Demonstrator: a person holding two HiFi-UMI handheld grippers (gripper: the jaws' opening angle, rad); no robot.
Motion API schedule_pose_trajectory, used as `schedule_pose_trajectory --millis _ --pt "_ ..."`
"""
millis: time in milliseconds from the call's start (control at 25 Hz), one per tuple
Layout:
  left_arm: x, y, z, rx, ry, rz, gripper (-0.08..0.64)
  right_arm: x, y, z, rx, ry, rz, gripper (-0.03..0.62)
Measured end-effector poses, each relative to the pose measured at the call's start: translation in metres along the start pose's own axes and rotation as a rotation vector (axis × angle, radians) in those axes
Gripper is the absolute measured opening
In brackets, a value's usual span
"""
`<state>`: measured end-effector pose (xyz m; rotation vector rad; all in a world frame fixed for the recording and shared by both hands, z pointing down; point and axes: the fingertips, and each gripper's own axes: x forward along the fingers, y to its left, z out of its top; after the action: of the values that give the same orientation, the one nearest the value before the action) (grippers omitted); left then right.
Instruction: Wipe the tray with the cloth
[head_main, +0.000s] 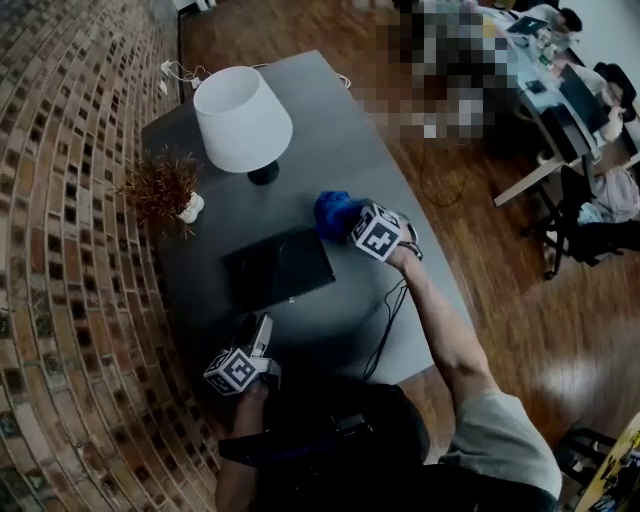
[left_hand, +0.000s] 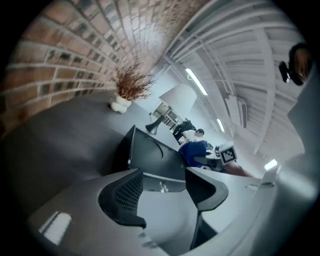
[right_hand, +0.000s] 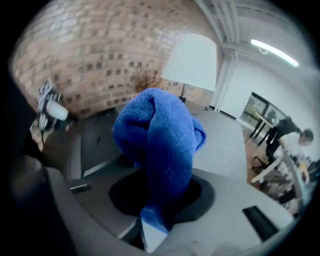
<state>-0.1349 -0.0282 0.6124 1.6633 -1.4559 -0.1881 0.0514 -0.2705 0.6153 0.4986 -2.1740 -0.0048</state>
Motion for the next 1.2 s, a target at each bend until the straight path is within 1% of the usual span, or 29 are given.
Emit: schedule_pose_trajectory --millis 40,80,120,160,200,240,280,320,360,440,520,600,680,720,800,880,960,1000,1040,1080,1120,1160,1200 --pt "0.003 0.003 -0.009 -0.058 0.004 -0.003 0.268 0.014 -0.004 0.026 0.038 -0.033 0.030 0.095" --pt "0.006 0.006 -0.013 -0.092 0.004 -0.002 0.268 0.031 0.002 0.043 0.043 -0.027 0.081 0.095" --pt "0.008 0.009 -0.013 -0.106 -0.005 0.002 0.268 0.049 0.014 0.052 0.040 0.012 0.156 0.095" --pt "0.010 0.011 -0.009 -0.109 -0.018 0.005 0.268 0.064 0.030 0.054 0.056 0.060 0.250 0.095" --pt "0.012 0.013 -0.003 -0.111 -0.032 0.006 0.268 0.076 0.046 0.054 0.098 0.095 0.351 0.095" --pt "0.014 0.015 0.001 -0.116 -0.040 0.004 0.268 0.084 0.058 0.055 0.156 0.109 0.441 0.094" --pt "0.015 0.016 0.004 -0.122 -0.045 0.001 0.267 0.086 0.065 0.056 0.213 0.111 0.513 0.092" --pt "0.017 0.019 0.007 -0.124 -0.048 0.001 0.267 0.085 0.069 0.055 0.257 0.116 0.567 0.092" --pt "0.017 0.023 0.011 -0.121 -0.054 0.006 0.268 0.080 0.073 0.052 0.282 0.129 0.610 0.091" --pt "0.017 0.034 0.025 -0.102 -0.069 0.029 0.268 0.065 0.086 0.040 0.300 0.162 0.683 0.087" --pt "0.022 0.045 0.041 -0.085 -0.075 0.038 0.268 0.044 0.110 0.024 0.309 0.169 0.741 0.086" --pt "0.033 0.053 0.056 -0.055 -0.063 0.032 0.268 0.021 0.146 0.004 0.303 0.156 0.789 0.086" --pt "0.048 0.051 0.068 -0.015 -0.035 0.011 0.269 0.000 0.190 -0.015 0.281 0.129 0.821 0.086" --pt "0.057 0.047 0.071 0.004 -0.018 -0.003 0.276 -0.009 0.212 -0.023 0.268 0.105 0.822 0.087" --pt "0.074 0.034 0.071 0.047 0.024 -0.036 0.289 -0.021 0.244 -0.030 0.264 0.029 0.797 0.087" --pt "0.086 0.022 0.066 0.103 0.073 -0.061 0.309 -0.025 0.253 -0.036 0.277 -0.035 0.738 0.087" --pt "0.084 0.016 0.061 0.167 0.106 -0.064 0.319 -0.023 0.234 -0.046 0.278 -0.056 0.620 0.087" --pt "0.076 0.010 0.059 0.202 0.114 -0.070 0.317 -0.021 0.215 -0.049 0.265 -0.053 0.541 0.089" --pt "0.064 0.000 0.057 0.241 0.122 -0.081 0.314 -0.019 0.196 -0.050 0.230 -0.043 0.457 0.087" --pt "0.050 -0.010 0.050 0.282 0.141 -0.092 0.294 -0.016 0.178 -0.048 0.160 -0.025 0.380 0.087" --pt "0.036 -0.018 0.037 0.322 0.172 -0.097 0.285 -0.013 0.165 -0.043 0.048 0.001 0.317 0.087" --pt "0.022 -0.023 0.022 0.357 0.211 -0.092 0.285 -0.007 0.156 -0.036 -0.105 0.034 0.269 0.087" --pt "0.010 -0.024 0.005 0.388 0.251 -0.078 0.285 0.002 0.151 -0.028 -0.278 0.070 0.231 0.087"
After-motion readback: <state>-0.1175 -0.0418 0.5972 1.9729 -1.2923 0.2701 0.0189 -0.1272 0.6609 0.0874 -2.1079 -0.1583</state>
